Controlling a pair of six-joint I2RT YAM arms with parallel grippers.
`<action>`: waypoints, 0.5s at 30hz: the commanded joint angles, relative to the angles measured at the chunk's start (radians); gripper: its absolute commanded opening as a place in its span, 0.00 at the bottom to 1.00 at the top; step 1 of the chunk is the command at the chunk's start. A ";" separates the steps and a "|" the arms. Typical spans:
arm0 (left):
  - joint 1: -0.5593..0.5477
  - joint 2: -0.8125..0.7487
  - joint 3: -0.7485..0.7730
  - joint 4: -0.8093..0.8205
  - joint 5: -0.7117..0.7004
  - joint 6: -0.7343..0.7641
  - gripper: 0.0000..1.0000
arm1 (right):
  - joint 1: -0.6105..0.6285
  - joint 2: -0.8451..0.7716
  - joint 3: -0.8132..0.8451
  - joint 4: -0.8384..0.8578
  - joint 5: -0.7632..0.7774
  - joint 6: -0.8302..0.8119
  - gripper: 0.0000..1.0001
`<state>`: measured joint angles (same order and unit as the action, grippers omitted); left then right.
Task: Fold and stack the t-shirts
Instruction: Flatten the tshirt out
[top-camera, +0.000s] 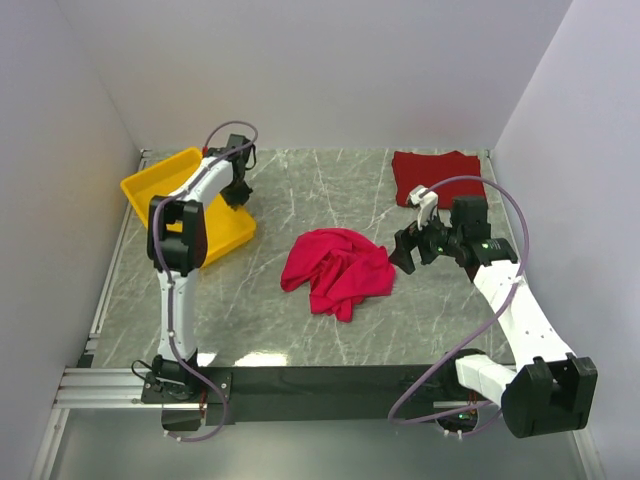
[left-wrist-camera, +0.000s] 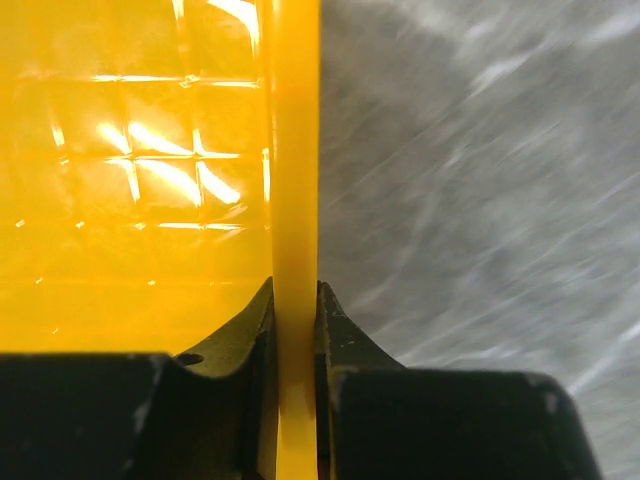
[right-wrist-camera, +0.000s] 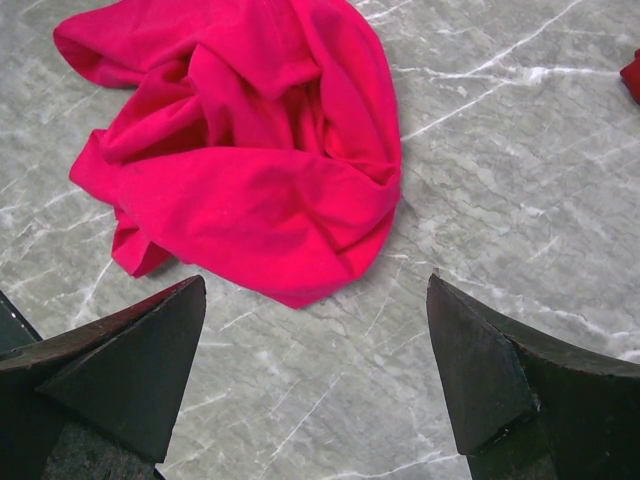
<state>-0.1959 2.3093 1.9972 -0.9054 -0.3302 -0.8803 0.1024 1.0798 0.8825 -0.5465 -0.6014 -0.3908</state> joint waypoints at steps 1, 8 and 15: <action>0.006 -0.149 -0.151 0.066 -0.067 0.290 0.00 | 0.005 0.000 0.041 0.023 0.009 -0.006 0.97; 0.010 -0.430 -0.563 0.327 0.062 0.719 0.00 | 0.002 0.011 0.052 0.022 0.006 -0.013 0.96; 0.096 -0.433 -0.640 0.405 0.172 1.049 0.00 | 0.002 0.020 0.056 0.013 -0.009 -0.017 0.96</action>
<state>-0.1440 1.8919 1.3502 -0.5976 -0.2207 -0.0601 0.1024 1.0954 0.8974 -0.5465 -0.5953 -0.3946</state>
